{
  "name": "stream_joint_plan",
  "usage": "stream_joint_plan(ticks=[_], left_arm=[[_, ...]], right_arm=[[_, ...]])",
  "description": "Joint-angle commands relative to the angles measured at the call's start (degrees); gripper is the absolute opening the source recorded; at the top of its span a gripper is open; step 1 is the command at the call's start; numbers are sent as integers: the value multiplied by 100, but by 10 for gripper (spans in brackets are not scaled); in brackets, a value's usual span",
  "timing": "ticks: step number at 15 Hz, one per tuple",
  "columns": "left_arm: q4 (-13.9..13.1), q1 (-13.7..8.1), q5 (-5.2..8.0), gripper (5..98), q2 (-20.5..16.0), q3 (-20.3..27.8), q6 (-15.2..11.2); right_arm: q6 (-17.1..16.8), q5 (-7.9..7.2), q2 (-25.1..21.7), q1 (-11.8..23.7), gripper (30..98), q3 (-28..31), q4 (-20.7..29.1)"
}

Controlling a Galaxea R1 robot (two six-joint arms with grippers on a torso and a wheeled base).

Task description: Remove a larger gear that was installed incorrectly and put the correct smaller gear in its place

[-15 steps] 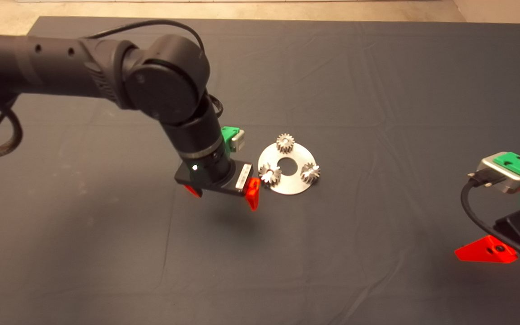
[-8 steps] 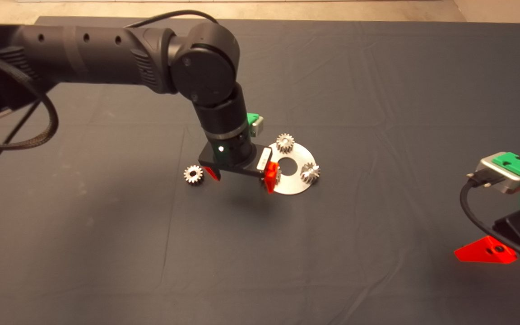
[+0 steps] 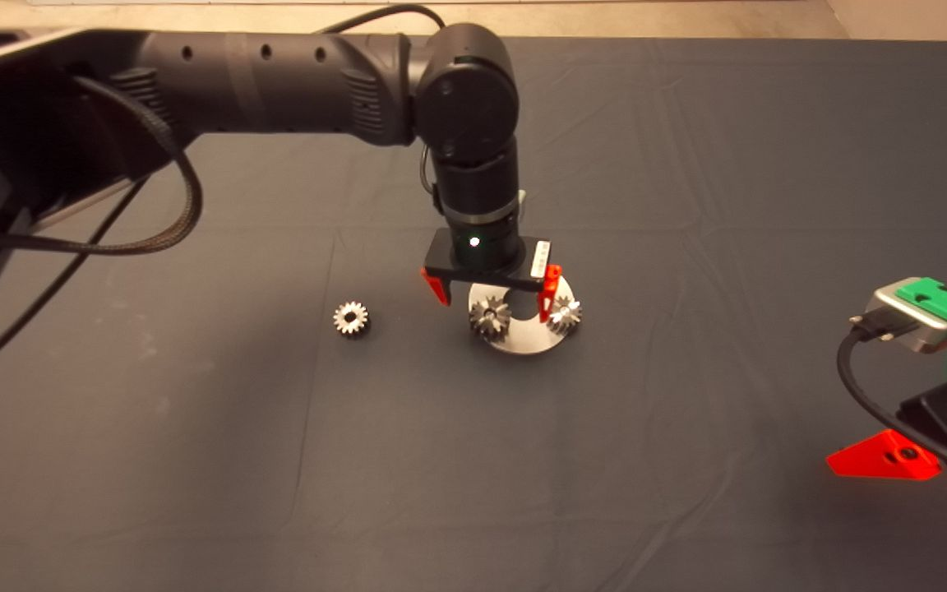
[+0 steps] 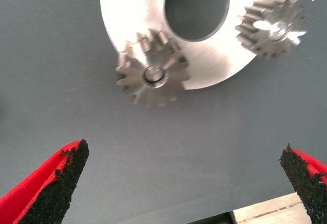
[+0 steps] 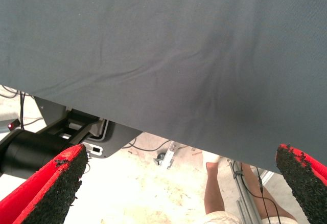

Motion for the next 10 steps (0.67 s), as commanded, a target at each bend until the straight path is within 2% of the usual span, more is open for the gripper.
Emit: stream_joint_plan(ticks=[1, 4, 6, 7, 10], left_arm=[[-1, -39, 60, 976, 142, -336, -40], [-10, -39, 108, 976, 151, -498, -40], [-10, -30, 271, 976, 212, -556, -40], [-10, 16, 301, 976, 212, -556, -40], [25, 102, 324, 976, 212, -500, -40]], right_arm=[[-2, -484, 4, 78, 977, 20, 192], [-2, -484, 4, 78, 977, 20, 192], [-2, -484, 4, 78, 977, 20, 198], [-2, -484, 4, 78, 977, 20, 201], [-2, -484, 4, 78, 977, 20, 198]])
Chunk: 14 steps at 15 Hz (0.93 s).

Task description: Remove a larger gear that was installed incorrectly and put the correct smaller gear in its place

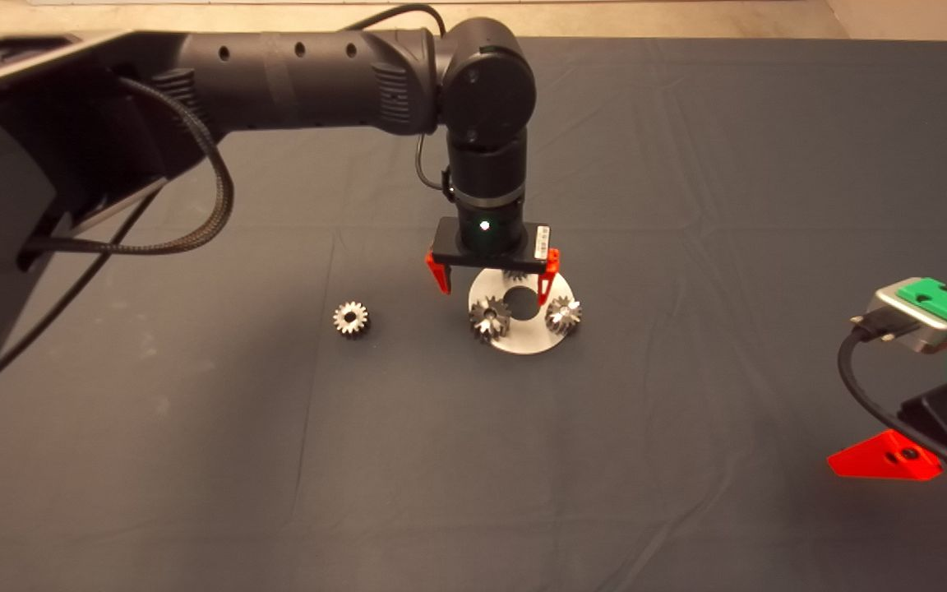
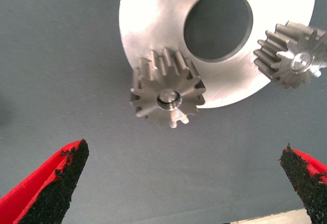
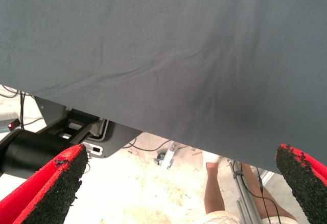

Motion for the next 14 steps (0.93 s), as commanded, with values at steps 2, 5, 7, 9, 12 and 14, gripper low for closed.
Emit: stream_joint_plan(ticks=[2, 5, 7, 9, 12, 14], left_arm=[[49, 5, 98, 976, 1, 71, -24], [199, 30, 125, 976, 1, 62, 11], [233, 180, 107, 976, 1, 62, 63], [278, 277, 90, 976, 1, 71, 90], [330, 330, 72, 976, 1, 71, 102], [339, 330, 72, 976, 1, 71, 125]], right_arm=[[-2, -485, 4, 78, 977, 20, 190], [7, -485, 4, 78, 977, 20, 198], [7, -493, 4, 78, 977, 20, 198], [7, -493, -5, 78, 977, 20, 198], [7, -493, -22, 78, 977, 20, 198], [7, -493, -22, 78, 977, 20, 198]])
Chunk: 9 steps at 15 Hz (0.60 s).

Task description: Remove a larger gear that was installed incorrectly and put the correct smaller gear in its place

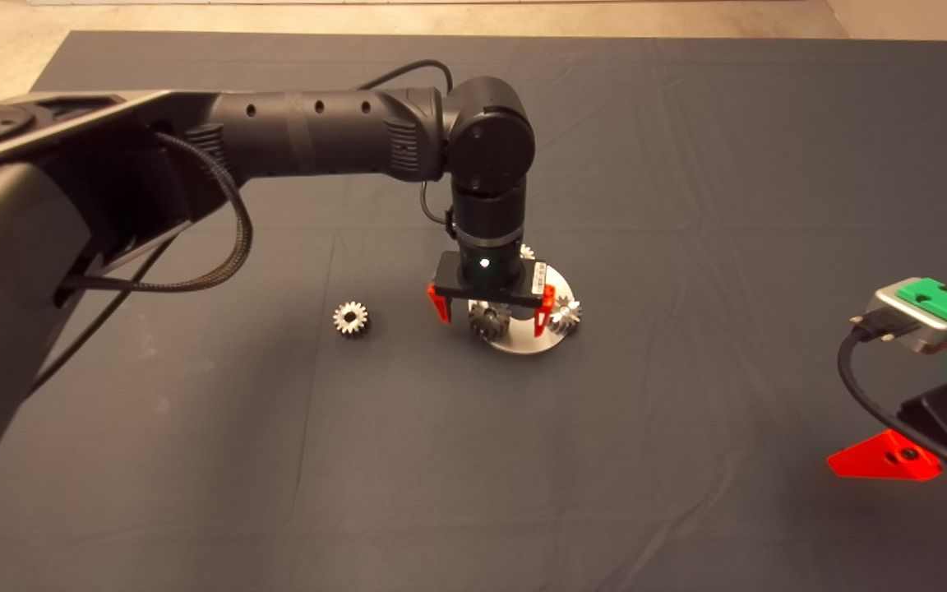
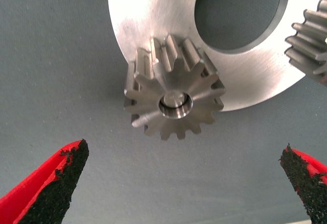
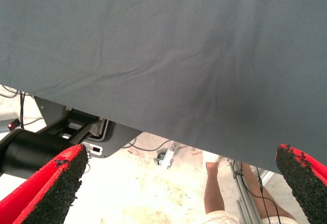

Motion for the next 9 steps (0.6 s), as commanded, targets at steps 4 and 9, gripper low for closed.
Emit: stream_joint_plan(ticks=[4, 9], left_arm=[[70, -42, 13, 976, 4, -13, 199], [228, -30, 13, 976, 4, -66, 266]], right_arm=[[7, -493, -20, 78, 977, 20, 197], [7, -493, -11, 78, 977, 20, 197]])
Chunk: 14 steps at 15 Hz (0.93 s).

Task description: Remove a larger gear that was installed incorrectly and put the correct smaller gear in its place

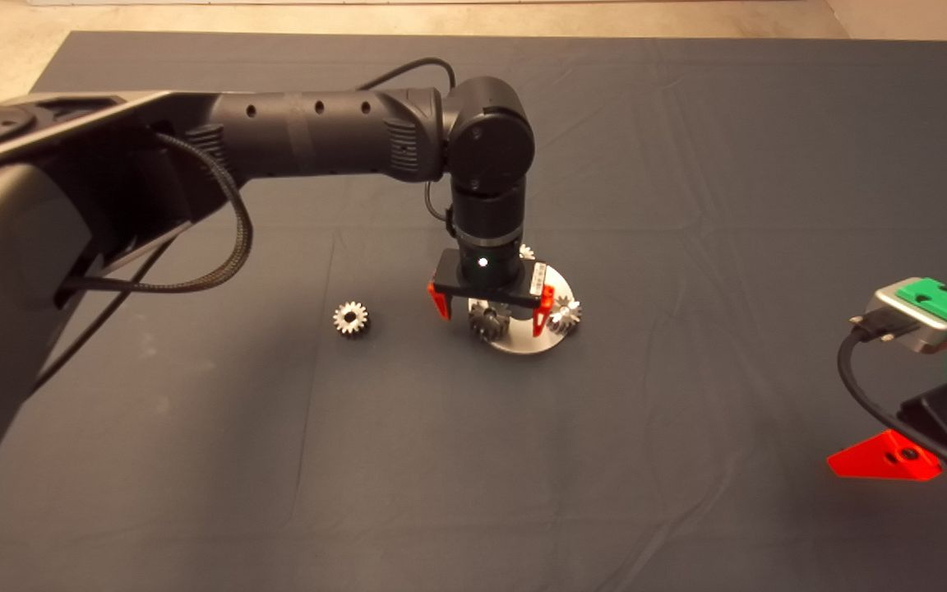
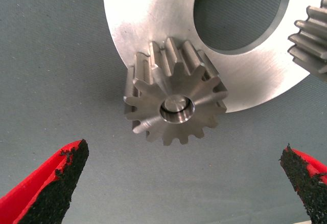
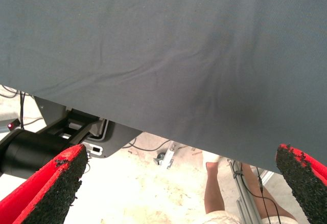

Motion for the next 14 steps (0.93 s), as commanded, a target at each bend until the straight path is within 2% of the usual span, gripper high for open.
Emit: stream_joint_plan(ticks=[1, 5, 7, 11, 13, 14], left_arm=[[213, -66, 18, 976, 4, -38, 42], [230, -57, 9, 976, 6, -137, 63], [230, -57, -17, 976, 13, -160, 227], [239, -53, -35, 976, 13, -231, 293], [230, 55, -44, 976, 13, -323, 419], [239, 98, -116, 976, 13, -329, 452]], right_arm=[[7, -493, -14, 78, 977, 20, 197], [7, -493, -20, 78, 977, 20, 197], [7, -501, -20, 78, 977, 20, 197], [7, -501, -20, 78, 977, 20, 197], [16, -501, -29, 78, 977, 20, 197], [16, -501, -29, 78, 977, 20, 197]])
